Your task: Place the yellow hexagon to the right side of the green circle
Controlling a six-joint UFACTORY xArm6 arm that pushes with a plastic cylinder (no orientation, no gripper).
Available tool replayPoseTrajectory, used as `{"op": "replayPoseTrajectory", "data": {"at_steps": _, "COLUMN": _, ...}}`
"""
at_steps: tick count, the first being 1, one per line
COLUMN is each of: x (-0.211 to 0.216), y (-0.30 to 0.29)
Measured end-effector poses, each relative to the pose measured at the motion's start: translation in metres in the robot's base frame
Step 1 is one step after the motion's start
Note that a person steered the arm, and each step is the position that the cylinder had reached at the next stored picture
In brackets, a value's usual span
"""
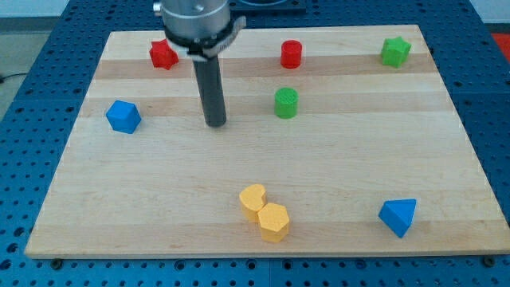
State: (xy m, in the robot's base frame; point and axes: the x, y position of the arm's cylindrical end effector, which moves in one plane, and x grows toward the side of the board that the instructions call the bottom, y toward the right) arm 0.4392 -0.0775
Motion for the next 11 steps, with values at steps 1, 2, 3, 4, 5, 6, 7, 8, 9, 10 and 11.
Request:
{"op": "replayPoseTrajectory", "data": {"at_steps": 1, "x": 0.074, "y": -0.016}}
{"op": "replayPoseTrajectory", "data": {"at_steps": 2, "x": 0.153, "y": 0.001}}
{"op": "replayPoseTrajectory", "data": {"at_steps": 3, "x": 0.179, "y": 0.007}}
{"op": "replayPoseTrajectory", "data": {"at_steps": 4, "x": 0.177, "y": 0.045}}
{"op": "replayPoseTrajectory", "data": {"at_steps": 5, "x": 0.177, "y": 0.099}}
{"op": "replayPoseTrajectory", "data": {"at_steps": 6, "x": 0.160, "y": 0.115}}
{"op": "replayPoseTrajectory", "data": {"at_steps": 7, "x": 0.136, "y": 0.109}}
{"op": "replayPoseTrajectory", "data": {"at_steps": 8, "x": 0.111, "y": 0.115}}
{"op": "replayPoseTrajectory", "data": {"at_steps": 9, "x": 0.062, "y": 0.115}}
{"op": "replayPoseTrajectory", "data": {"at_steps": 10, "x": 0.034, "y": 0.115}}
{"op": "replayPoseTrajectory", "data": {"at_steps": 11, "x": 0.024, "y": 0.124}}
